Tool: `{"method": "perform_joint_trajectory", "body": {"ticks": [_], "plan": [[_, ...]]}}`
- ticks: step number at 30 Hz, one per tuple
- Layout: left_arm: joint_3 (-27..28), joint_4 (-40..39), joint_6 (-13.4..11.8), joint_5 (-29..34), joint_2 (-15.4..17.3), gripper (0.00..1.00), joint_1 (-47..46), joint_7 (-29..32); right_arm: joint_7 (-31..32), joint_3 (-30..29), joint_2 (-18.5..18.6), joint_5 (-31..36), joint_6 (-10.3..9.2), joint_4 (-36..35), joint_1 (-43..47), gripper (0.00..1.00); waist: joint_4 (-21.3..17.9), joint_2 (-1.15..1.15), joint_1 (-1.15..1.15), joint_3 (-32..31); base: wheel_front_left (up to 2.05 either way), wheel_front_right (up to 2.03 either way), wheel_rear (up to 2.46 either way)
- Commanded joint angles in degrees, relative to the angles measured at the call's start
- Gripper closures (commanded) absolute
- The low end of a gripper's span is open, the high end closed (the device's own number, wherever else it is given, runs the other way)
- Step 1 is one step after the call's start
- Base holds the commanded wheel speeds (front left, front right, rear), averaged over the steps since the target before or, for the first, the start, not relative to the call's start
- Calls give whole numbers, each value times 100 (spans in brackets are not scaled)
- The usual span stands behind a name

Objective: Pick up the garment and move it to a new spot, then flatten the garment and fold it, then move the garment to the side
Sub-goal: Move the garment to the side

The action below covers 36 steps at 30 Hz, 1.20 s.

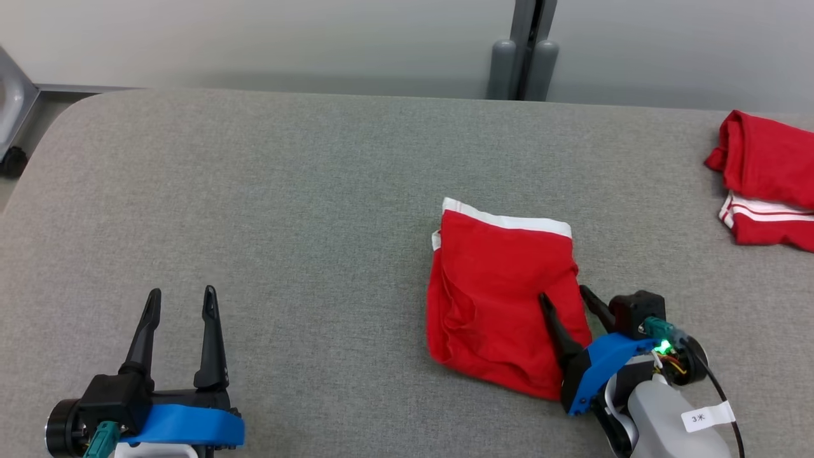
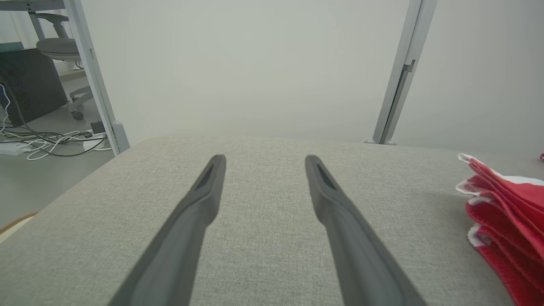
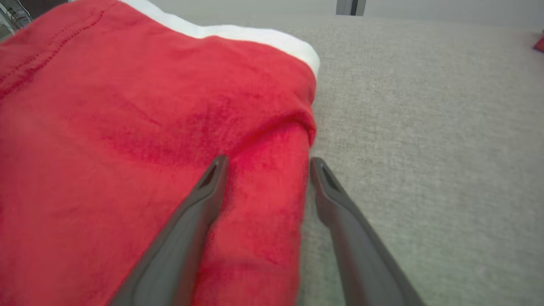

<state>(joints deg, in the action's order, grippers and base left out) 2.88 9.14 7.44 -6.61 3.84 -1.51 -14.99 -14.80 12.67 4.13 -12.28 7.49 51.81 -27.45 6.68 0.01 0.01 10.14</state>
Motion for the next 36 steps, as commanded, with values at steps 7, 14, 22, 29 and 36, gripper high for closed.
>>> {"method": "perform_joint_trajectory", "body": {"ticks": [7,14,22,29,36], "plan": [[59,-19,8,-34,-14,0,-122,-24,-20,11,-84,-105,1,371,59,0,28,-1,-1,80,0,0,0],[43,-1,8,-40,-36,0,-142,-24,-2,236,-128,-298,1,318,188,100,-48,-1,-1,110,0,0,0],[12,-121,8,-102,-58,0,-266,-24,-30,104,229,93,0,-170,-410,100,-110,-1,-1,136,0,0,0],[-152,-345,8,-189,-76,0,-483,-24,-31,699,896,353,0,-85,-1260,100,-163,-1,-1,416,0,0,0],[-224,-781,8,-226,-57,0,-873,-23,-31,1231,1565,175,0,-31,-2343,100,-444,-1,-1,1097,0,0,0]]}}
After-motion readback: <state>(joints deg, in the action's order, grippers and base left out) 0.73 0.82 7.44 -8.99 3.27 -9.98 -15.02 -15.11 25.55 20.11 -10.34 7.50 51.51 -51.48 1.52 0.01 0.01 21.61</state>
